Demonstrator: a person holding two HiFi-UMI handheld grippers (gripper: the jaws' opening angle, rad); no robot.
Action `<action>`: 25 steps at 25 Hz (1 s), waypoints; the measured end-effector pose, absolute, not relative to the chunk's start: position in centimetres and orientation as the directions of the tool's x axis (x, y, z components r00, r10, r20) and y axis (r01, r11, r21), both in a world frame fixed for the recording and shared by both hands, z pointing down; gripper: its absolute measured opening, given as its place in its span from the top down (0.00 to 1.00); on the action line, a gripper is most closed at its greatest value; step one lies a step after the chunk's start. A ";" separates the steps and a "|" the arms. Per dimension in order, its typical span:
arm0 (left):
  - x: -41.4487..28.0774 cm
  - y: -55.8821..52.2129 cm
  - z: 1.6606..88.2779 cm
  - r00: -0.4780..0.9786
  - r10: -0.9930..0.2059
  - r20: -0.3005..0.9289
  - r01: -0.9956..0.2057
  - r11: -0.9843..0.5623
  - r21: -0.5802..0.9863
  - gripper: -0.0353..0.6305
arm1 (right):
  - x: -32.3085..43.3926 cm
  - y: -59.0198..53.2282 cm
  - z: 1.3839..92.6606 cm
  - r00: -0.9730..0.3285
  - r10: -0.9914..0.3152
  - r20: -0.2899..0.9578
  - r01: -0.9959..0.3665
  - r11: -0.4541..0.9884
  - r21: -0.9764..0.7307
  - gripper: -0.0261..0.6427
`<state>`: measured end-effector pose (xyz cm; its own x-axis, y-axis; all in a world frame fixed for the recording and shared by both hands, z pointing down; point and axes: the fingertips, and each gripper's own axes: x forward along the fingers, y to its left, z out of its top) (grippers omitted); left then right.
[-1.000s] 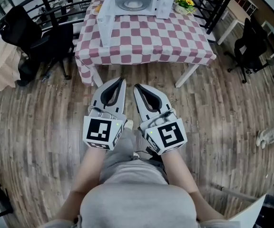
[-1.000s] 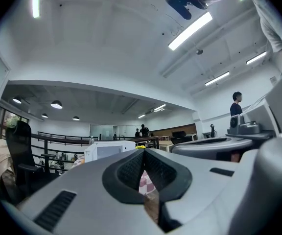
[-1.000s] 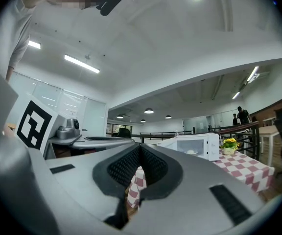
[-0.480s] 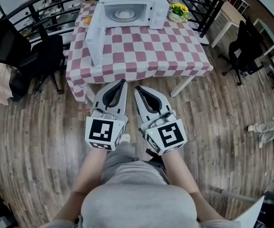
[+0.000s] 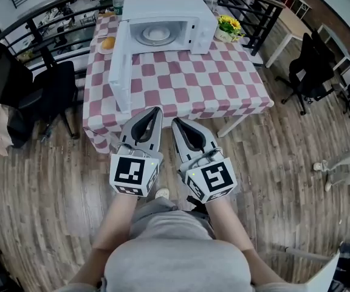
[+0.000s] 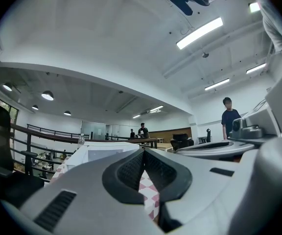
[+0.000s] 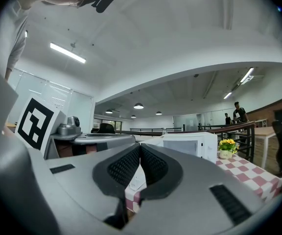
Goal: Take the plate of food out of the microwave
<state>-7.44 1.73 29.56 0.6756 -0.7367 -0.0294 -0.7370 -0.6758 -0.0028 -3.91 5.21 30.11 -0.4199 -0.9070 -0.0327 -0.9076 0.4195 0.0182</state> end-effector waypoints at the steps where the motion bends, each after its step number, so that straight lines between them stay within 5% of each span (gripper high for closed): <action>1: -7.5 1.0 29.7 0.677 -0.735 -0.028 -0.735 -0.678 0.001 0.95 | -3.9 4.4 30.3 -0.414 -0.910 -0.029 -0.910 0.414 0.014 0.92; 25: -4.3 -11.3 31.8 0.674 -0.738 -0.006 -0.737 -0.674 0.058 0.95 | 0.4 -8.2 32.6 -0.416 -0.909 0.013 -0.909 0.416 -0.011 0.92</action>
